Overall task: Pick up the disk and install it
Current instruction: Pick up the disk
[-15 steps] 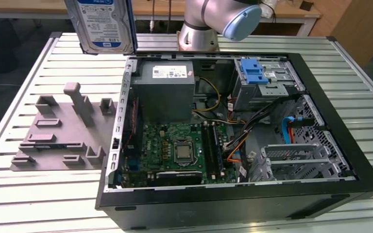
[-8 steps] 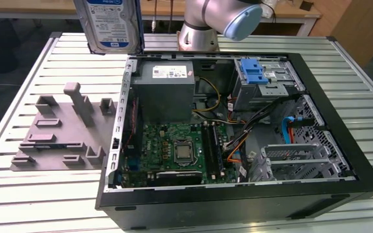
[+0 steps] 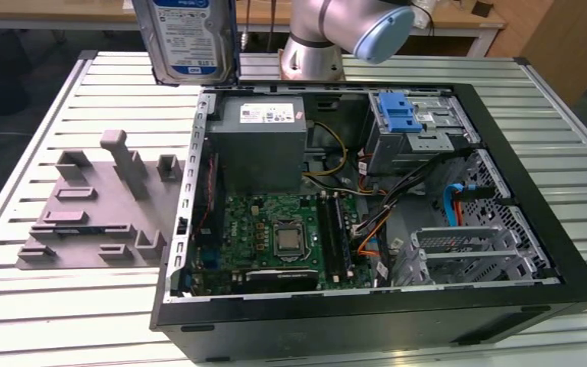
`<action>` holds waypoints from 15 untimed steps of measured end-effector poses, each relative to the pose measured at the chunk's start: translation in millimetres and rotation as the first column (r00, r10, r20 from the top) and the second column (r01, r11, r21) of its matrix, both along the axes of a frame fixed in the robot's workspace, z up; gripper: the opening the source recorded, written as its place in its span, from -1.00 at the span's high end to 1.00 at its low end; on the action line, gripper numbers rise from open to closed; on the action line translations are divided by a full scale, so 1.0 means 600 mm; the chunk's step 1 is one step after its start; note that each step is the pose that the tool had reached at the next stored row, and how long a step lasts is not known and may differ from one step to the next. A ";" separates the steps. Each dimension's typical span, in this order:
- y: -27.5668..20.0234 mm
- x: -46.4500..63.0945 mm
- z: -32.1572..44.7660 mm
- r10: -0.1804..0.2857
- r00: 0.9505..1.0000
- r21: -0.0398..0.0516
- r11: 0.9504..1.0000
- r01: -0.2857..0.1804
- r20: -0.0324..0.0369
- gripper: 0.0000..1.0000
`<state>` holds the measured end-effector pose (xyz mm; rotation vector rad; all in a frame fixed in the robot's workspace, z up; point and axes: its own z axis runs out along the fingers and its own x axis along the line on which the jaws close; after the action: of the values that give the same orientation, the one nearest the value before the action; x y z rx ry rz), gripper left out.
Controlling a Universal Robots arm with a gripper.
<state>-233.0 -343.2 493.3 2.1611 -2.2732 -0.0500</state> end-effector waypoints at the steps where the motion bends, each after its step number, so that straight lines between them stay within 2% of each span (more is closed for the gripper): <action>1: 0.0000 0.005 0.000 0.000 1.000 0.000 1.000 0.000 0.000 0.27; 6: -0.0007 0.038 0.000 0.000 1.000 0.000 1.000 0.000 0.000 0.27; 8: -0.0032 0.044 0.000 0.000 1.000 0.000 1.000 0.000 0.000 0.27; 10: -0.0112 0.046 -0.001 0.000 1.000 0.000 1.000 0.000 0.000 0.27; 15: -0.0380 0.047 -0.004 0.000 1.000 0.000 1.000 0.000 0.000 0.27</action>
<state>-204.5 -366.0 490.7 2.1611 -2.2732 -0.0500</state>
